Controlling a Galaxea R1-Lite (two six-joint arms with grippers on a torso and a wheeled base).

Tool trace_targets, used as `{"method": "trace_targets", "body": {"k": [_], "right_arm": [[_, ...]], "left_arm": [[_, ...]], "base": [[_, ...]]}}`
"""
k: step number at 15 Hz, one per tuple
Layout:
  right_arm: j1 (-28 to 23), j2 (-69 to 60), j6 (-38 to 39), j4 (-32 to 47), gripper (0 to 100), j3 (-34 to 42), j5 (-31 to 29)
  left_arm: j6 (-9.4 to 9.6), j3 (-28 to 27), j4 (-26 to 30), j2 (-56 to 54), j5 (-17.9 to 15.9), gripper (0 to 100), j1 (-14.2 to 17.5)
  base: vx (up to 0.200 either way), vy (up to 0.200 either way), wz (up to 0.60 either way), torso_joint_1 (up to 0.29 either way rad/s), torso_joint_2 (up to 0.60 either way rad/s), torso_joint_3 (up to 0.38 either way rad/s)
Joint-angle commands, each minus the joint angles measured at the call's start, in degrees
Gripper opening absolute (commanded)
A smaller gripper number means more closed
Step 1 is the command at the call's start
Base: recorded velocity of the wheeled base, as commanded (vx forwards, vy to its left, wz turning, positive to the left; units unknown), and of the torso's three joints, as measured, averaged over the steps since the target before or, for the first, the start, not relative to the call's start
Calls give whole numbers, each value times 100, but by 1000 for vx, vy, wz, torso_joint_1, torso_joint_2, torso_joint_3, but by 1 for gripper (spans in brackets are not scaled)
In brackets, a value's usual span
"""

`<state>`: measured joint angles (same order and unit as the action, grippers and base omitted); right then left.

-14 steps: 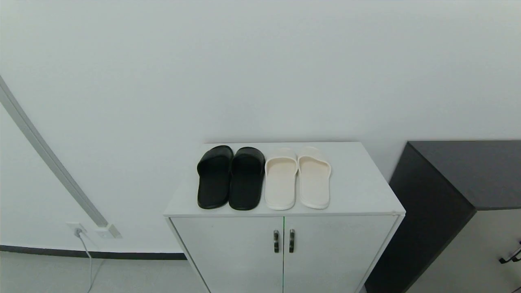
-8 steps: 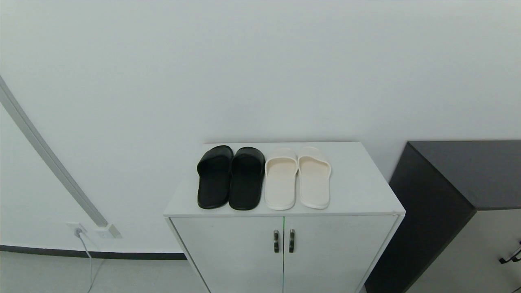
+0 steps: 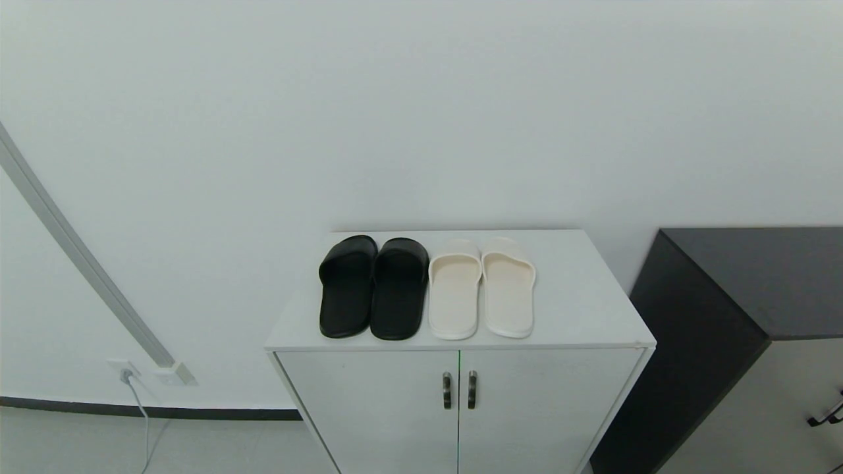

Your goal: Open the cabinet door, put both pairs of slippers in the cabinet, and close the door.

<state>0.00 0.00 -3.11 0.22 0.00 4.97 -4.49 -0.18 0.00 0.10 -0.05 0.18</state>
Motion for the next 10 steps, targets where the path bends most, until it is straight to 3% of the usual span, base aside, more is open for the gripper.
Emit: {"method": "trace_targets", "body": {"k": [1,2,3,4,7,10], "right_arm": [[0,0,3,-13,100,0,4],[0,9,-137,-83,100,-35,-23],[0,185,-76,-268,100,-642,-49],[79,993,460,31,100,-1749,-76],[185,2461,47,488,100,-1740,434],[255,4166,82,-435,100,-1670,654]], "left_arm": [[-8,1,0,-1,-4,0,-1],[0,1,0,-1,5,0,-1],[0,1,0,-1,-4,0,-1],[0,1,0,-1,-4,0,-1],[0,9,0,-1,-4,0,-1],[0,1,0,-1,-4,0,-1]], "base": [[0,0,0,0,0,0],[0,0,0,0,0,0],[0,0,0,0,0,0],[0,0,0,0,0,0],[0,0,0,0,0,0],[0,0,0,0,0,0]]}}
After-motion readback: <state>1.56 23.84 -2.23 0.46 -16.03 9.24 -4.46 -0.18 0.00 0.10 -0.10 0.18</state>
